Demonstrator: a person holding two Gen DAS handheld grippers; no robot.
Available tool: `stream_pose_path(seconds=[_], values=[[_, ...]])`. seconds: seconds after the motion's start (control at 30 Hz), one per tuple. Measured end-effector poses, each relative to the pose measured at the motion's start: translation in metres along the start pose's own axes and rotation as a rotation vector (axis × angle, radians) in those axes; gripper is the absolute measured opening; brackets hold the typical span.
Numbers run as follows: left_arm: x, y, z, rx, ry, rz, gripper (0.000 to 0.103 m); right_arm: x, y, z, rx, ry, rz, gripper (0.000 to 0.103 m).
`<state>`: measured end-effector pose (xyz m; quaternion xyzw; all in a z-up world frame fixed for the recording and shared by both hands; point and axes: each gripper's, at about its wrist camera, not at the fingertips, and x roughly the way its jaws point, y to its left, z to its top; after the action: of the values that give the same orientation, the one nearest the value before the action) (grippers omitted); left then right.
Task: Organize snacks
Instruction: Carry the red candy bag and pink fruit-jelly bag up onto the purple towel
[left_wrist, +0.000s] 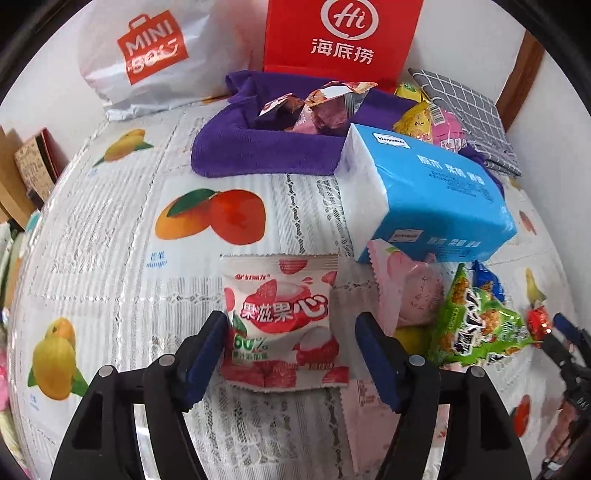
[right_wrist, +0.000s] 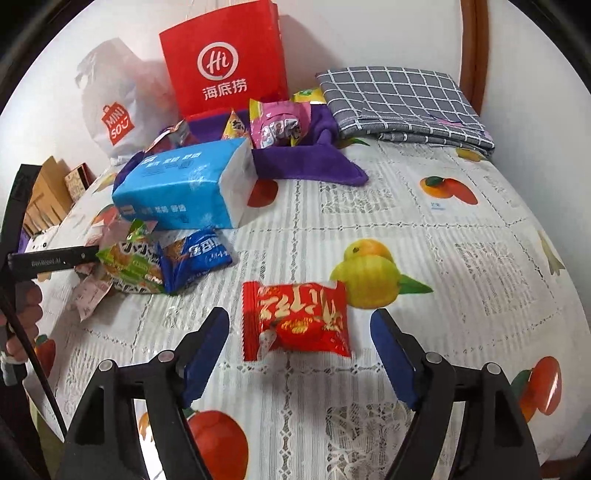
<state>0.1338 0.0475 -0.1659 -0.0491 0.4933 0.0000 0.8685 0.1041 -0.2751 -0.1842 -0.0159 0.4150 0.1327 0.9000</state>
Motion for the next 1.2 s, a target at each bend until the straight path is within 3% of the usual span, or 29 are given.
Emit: stream_pose_path(seconds=[0.13,0.17,0.2,0.33,0.4,0.77,1.2], values=[[0.000,0.001,0.000,-0.008,-0.025,0.003,0.068,0.018,-0.001,0.002,0.017,0.043,-0.010,0.078],[-0.002,0.002,0.000,-0.011,-0.030,0.005,0.065,0.021,-0.001,0.002,0.016,0.050,-0.014,0.078],[-0.002,0.003,0.000,-0.011,-0.034,0.016,0.055,0.022,0.001,0.001,0.008,0.046,-0.025,0.078],[-0.006,0.011,-0.001,-0.018,-0.029,-0.012,0.049,0.019,0.008,-0.003,-0.036,0.016,-0.056,0.052],[-0.009,0.014,-0.001,-0.031,-0.023,-0.038,0.049,0.017,0.006,-0.003,-0.031,0.016,-0.049,0.047],[-0.031,0.016,-0.008,-0.067,-0.034,-0.117,0.049,-0.012,0.007,0.006,0.001,-0.029,-0.005,0.047],[-0.068,-0.012,0.006,-0.063,-0.069,-0.256,0.049,-0.055,0.037,0.041,-0.020,-0.115,0.072,0.047]])
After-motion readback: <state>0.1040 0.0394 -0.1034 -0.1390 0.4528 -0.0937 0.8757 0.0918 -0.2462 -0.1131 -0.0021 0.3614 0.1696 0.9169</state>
